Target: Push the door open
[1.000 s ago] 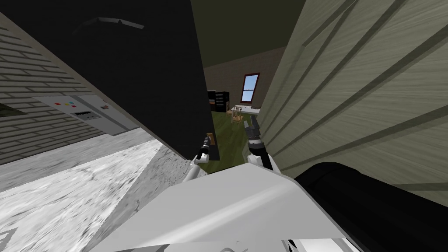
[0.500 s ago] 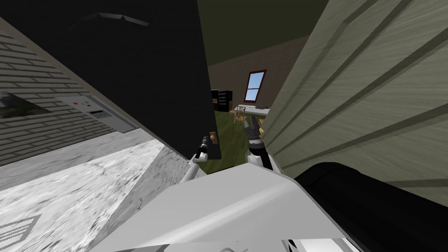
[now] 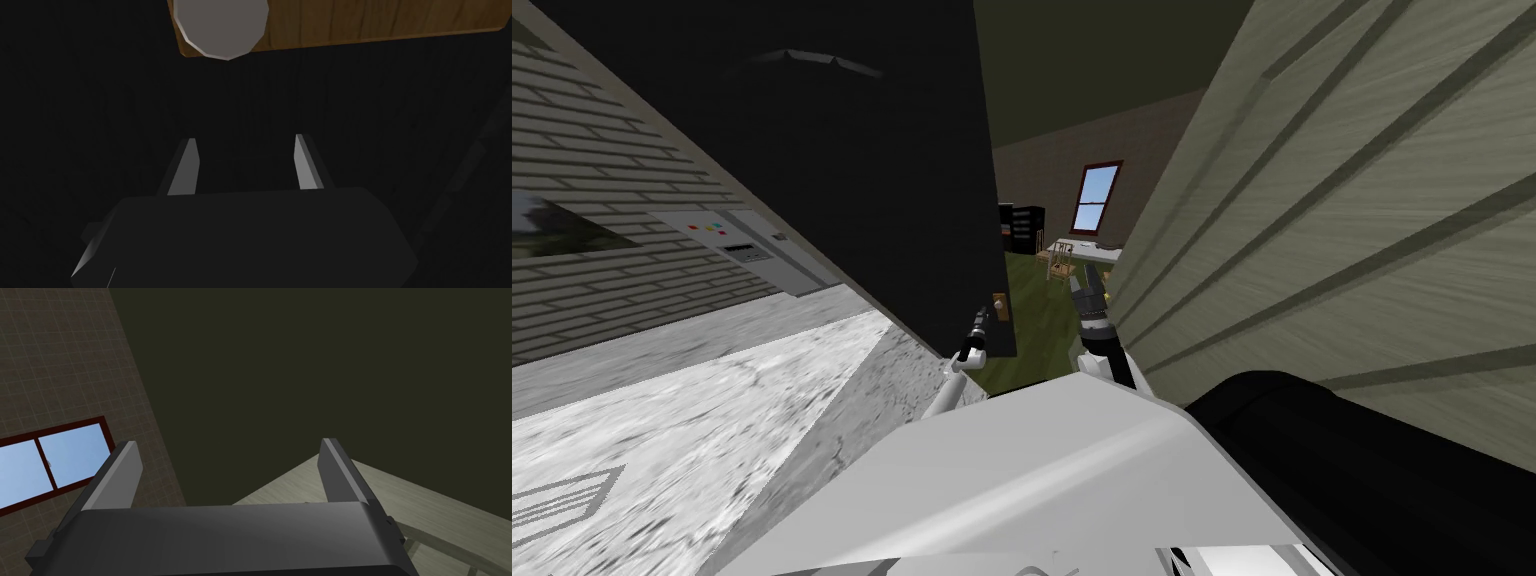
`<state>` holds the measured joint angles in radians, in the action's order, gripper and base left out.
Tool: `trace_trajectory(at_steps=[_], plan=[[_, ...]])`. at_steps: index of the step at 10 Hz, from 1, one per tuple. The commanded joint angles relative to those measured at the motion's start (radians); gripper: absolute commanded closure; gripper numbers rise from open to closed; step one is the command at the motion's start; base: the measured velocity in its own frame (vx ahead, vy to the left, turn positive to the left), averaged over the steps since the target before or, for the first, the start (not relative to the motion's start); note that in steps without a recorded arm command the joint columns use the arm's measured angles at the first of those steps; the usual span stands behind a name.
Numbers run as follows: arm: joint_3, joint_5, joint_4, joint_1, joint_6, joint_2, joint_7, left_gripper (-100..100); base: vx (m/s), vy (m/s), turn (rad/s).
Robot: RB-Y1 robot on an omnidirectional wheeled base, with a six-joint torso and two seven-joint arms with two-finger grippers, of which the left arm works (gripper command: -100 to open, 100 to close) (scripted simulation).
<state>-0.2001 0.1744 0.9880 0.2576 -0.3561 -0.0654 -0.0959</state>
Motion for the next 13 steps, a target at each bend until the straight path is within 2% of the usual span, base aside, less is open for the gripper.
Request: trace_trajectory(at_steps=[1,3,4,5,7,9,10,12,13], plan=[[-0.005,0.003,0.003,-0.001,0.004,0.008,0.003,-100,-0.270,-0.054,0.020],[-0.011,0.006,0.010,-0.003,0.010,0.028,0.005,-100,-0.284,-0.041,0.021],[-0.008,0.004,0.009,-0.004,0.007,0.026,0.002,-100,-0.113,-0.019,0.000],[-0.002,-0.001,0.005,-0.006,0.002,0.018,-0.015,-100,0.098,-0.011,-0.015],[0.002,-0.004,0.001,-0.006,-0.003,0.022,-0.027,-100,0.181,-0.020,-0.005],[0.008,-0.009,-0.004,-0.007,-0.011,0.041,-0.043,-100,0.237,-0.044,-0.005],[0.013,-0.013,-0.008,-0.008,-0.016,0.063,-0.055,-100,0.246,-0.042,-0.006],[0.017,-0.016,-0.012,-0.008,-0.021,0.095,-0.066,-100,0.194,-0.018,-0.005],[0.015,-0.015,-0.004,-0.010,-0.015,0.085,-0.062,-100,0.070,-0.004,0.000]])
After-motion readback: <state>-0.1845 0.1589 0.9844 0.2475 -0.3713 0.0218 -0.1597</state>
